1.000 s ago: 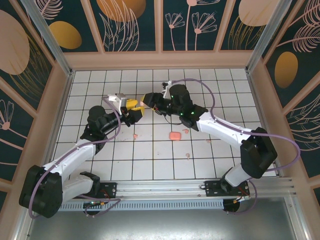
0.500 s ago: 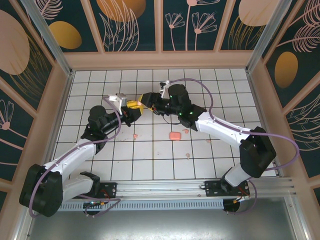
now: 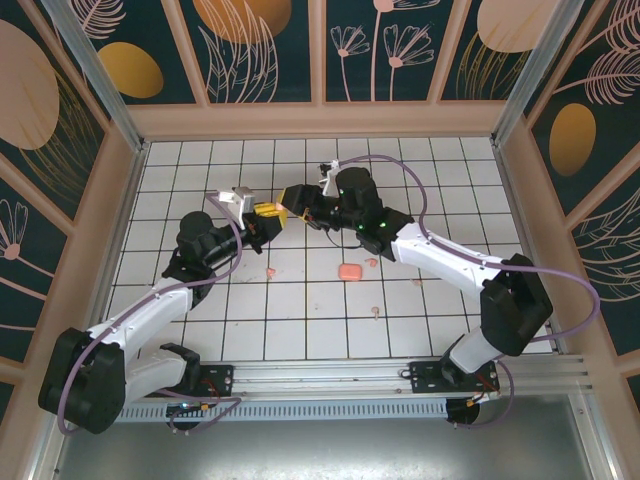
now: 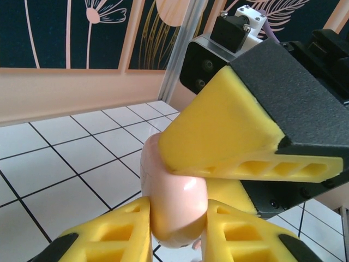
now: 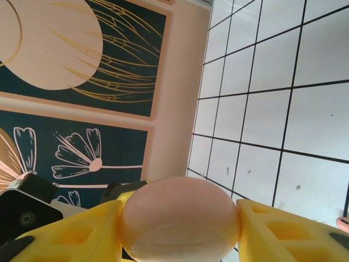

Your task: Insert wireless bluetooth earbuds into charging case

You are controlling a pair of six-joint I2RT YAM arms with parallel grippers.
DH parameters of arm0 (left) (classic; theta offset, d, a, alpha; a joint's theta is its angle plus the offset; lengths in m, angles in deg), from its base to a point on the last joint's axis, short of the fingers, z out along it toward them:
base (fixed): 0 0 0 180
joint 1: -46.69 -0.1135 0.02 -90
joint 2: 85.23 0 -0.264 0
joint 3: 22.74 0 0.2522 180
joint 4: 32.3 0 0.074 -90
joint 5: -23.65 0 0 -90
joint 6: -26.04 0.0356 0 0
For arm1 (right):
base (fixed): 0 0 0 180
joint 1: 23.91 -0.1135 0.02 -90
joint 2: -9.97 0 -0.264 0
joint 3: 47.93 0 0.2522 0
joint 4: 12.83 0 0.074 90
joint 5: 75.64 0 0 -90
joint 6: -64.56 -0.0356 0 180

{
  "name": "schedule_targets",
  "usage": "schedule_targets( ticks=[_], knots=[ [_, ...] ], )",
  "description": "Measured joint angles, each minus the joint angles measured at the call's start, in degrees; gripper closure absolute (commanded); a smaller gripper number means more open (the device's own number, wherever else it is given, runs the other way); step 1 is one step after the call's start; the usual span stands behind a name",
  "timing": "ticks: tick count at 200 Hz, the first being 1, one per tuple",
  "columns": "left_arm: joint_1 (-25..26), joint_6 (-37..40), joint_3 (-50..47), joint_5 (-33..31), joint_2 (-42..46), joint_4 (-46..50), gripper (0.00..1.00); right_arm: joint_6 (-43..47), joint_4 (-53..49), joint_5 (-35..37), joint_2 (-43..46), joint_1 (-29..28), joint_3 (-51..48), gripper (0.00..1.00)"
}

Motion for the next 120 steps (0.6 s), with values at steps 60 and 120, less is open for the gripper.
schedule_targets(
  ticks=[60, 120],
  knots=[
    [0.0, -3.4, 0.0, 1.6, -1.1, -3.9, 0.8, 8.2, -1.6, 0.9, 4.9, 0.5, -0.3, 0.28],
    [0.0, -4.5, 0.4, 5.7, -1.6, -4.1, 0.81, 18.7, 1.8, 0.7, 14.2, 3.6, -5.0, 0.26]
  ],
)
